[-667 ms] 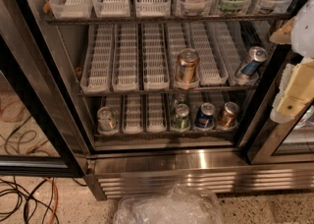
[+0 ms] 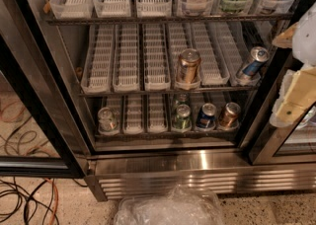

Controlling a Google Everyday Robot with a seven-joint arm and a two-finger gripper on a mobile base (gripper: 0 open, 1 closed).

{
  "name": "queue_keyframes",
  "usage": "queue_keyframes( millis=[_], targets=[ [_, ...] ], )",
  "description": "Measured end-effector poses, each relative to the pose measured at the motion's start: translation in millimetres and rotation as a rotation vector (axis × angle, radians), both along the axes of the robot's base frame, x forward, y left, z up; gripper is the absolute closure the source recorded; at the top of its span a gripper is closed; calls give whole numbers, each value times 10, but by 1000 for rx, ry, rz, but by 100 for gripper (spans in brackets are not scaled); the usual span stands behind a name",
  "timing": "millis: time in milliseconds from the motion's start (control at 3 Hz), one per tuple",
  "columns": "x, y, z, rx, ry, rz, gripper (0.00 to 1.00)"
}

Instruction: Pick 7up can from bottom shelf of fridge

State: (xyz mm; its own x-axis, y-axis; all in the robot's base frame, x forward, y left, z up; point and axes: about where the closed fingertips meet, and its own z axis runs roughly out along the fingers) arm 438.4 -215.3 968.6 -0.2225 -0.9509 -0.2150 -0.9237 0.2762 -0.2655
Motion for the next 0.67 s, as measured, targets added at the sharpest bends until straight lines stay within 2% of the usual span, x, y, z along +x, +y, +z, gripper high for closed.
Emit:
queue_keyframes(
  millis=[667],
  targets=[
    [-14, 188, -419, 48, -80, 19, 0]
  ],
)
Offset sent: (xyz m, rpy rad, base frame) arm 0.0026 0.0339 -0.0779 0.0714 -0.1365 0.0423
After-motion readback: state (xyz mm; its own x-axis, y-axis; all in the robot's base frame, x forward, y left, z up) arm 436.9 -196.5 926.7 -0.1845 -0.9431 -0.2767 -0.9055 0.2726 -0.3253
